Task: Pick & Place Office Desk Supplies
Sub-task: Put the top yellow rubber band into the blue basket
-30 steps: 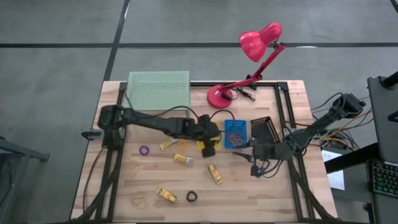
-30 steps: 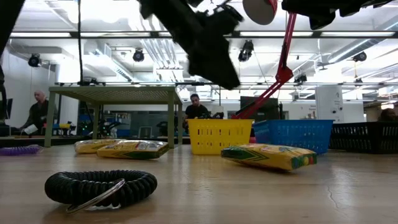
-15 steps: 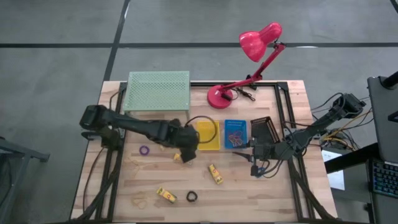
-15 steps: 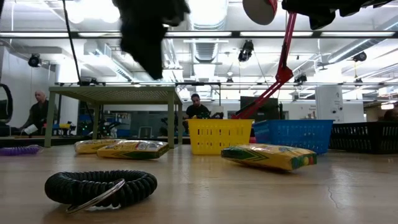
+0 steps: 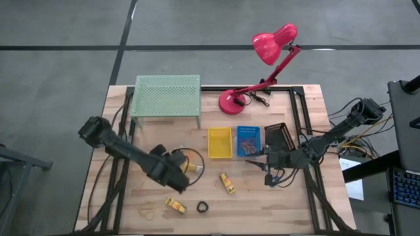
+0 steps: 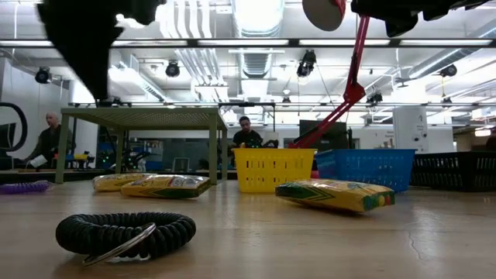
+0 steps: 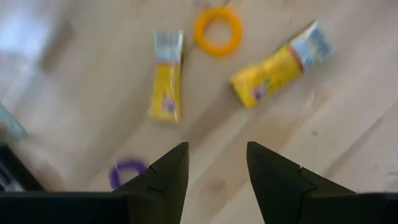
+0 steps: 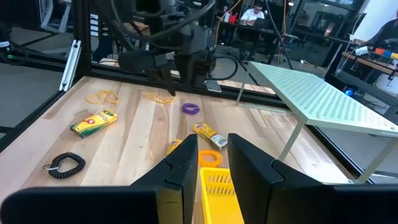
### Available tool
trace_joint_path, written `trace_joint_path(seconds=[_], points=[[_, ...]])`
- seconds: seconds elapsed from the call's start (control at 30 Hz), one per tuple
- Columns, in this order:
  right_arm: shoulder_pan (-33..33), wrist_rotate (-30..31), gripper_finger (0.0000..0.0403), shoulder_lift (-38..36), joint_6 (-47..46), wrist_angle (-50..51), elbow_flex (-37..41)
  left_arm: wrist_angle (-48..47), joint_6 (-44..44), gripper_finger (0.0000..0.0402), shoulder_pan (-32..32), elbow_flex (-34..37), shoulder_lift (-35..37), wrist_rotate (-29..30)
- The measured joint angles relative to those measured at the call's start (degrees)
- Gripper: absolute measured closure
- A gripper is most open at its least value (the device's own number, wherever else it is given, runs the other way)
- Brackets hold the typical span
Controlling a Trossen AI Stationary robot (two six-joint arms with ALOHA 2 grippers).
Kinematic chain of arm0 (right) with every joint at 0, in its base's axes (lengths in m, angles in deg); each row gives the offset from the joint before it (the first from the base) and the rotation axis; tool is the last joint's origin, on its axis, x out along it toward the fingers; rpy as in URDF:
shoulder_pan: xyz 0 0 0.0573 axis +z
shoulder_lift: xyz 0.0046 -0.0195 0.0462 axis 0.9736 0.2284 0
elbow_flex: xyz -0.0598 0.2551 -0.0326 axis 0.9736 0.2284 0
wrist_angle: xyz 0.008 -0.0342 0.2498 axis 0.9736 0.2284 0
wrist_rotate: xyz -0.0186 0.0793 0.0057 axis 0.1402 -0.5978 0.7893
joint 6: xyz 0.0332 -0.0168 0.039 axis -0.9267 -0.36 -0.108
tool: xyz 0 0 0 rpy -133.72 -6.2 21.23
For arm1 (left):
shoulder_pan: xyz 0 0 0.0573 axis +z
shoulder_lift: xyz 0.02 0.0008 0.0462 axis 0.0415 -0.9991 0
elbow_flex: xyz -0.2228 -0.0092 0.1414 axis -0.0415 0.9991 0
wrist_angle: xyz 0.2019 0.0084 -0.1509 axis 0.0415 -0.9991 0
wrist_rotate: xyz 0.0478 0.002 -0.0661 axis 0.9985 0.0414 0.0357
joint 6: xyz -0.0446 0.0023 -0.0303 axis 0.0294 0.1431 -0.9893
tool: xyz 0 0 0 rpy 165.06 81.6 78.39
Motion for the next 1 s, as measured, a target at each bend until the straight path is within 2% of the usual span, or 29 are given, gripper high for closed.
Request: trace_joint_path(seconds=[0.17, 0.23, 0.3, 0.4, 0.5, 0.7, 1.0], points=[[0.0, 0.0, 0.0314, 0.0, 0.0, 0.0, 0.0, -2.9, -4.3, 0.0238, -0.2, 1.2, 0.2, -15.3], [0.0, 0.0, 0.0315, 0.0, 0.0, 0.0, 0.0, -5.7, -4.4, 0.0239, -0.3, 1.3, 0.2, -19.7], [0.0, 0.0, 0.0317, 0.0, 0.0, 0.0, 0.0, -8.6, -6.1, 0.0239, -1.3, 1.4, 0.3, -20.5], [0.0, 0.0, 0.0322, 0.0, 0.0, 0.0, 0.0, -12.5, -14.2, 0.0239, -2.7, 2.1, 1.2, -19.9], [0.0, 0.0, 0.0327, 0.0, 0.0, 0.0, 0.0, -12.1, -19.5, 0.0239, -4.1, 4.8, 3.2, -19.3], [0.0, 0.0, 0.0333, 0.0, 0.0, 0.0, 0.0, -3.8, -27.7, 0.0239, -6.6, 14.1, 9.1, -23.0], [0.0, 0.0, 0.0323, 0.0, 0.0, 0.0, 0.0, 9.1, -34.1, 0.0239, -7.0, 29.1, 16.7, -29.2]])
